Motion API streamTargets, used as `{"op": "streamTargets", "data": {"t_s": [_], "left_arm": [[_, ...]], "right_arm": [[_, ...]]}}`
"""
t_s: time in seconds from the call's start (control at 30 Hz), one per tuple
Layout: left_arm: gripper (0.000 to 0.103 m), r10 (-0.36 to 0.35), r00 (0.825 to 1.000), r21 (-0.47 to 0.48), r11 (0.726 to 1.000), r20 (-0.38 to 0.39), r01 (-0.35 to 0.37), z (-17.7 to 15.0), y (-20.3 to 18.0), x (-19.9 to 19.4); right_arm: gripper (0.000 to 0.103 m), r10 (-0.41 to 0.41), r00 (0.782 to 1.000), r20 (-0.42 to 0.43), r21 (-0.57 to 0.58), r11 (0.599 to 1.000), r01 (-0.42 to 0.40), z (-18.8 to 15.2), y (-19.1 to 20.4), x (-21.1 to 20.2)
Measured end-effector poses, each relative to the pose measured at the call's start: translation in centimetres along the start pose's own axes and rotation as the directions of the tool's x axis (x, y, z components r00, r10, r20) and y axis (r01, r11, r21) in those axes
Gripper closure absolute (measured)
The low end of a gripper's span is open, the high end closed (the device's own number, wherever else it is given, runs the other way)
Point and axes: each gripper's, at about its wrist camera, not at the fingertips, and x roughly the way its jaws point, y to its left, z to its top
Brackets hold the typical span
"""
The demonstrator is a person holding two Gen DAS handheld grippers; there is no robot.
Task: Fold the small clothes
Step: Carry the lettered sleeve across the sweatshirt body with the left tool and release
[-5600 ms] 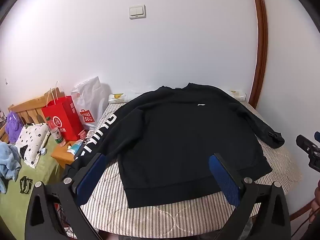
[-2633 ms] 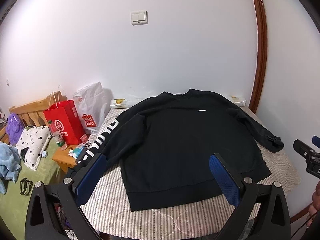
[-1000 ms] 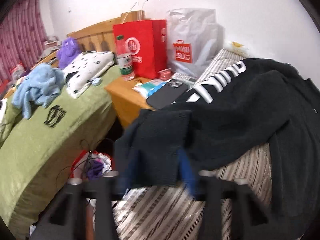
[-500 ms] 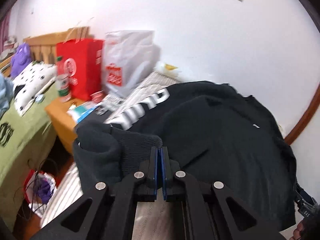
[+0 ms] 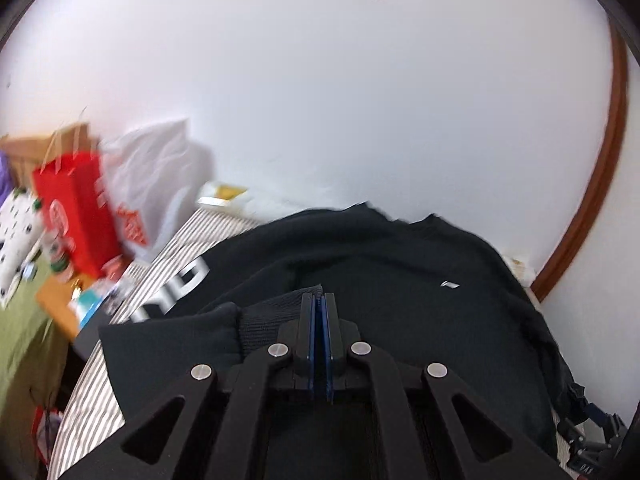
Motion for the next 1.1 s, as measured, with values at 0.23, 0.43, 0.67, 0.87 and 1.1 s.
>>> {"op": "streamTargets", "data": {"t_s": [0.23, 0.43, 0.67, 0.87, 1.1], "left_arm": [[0.099, -0.039, 0.999, 0.077, 0.996, 0.012, 0.038, 1.6, -6.9, 3.3], [0.099, -0.092, 0.996, 0.103, 0.990, -0.021, 0.094, 1.7, -12.2, 6.6], [0.099, -0.160, 0.984, 0.157, 0.973, -0.080, 0.171, 1.2, -19.2, 9.8], [0.098, -0.202, 0.965, 0.169, 0.958, -0.167, 0.230, -0.7, -21.7, 11.7], [0.032, -0.208, 0.962, 0.163, 0.958, -0.175, 0.237, -0.4, -20.0, 10.4]], "right_arm": [[0.008, -0.023, 1.000, -0.005, 0.047, 0.999, 0.024, 0.8, -3.7, 1.0], [0.008, -0.047, 0.999, -0.002, 0.075, 0.996, 0.047, 1.3, -6.7, 1.7], [0.008, -0.072, 0.997, -0.011, 0.106, 0.992, 0.073, 1.5, -9.4, 3.0], [0.008, -0.083, 0.996, -0.026, 0.115, 0.990, 0.085, 1.7, -10.4, 4.4], [0.008, -0.061, 0.998, -0.026, 0.092, 0.994, 0.063, 2.5, -8.9, 5.4]]}}
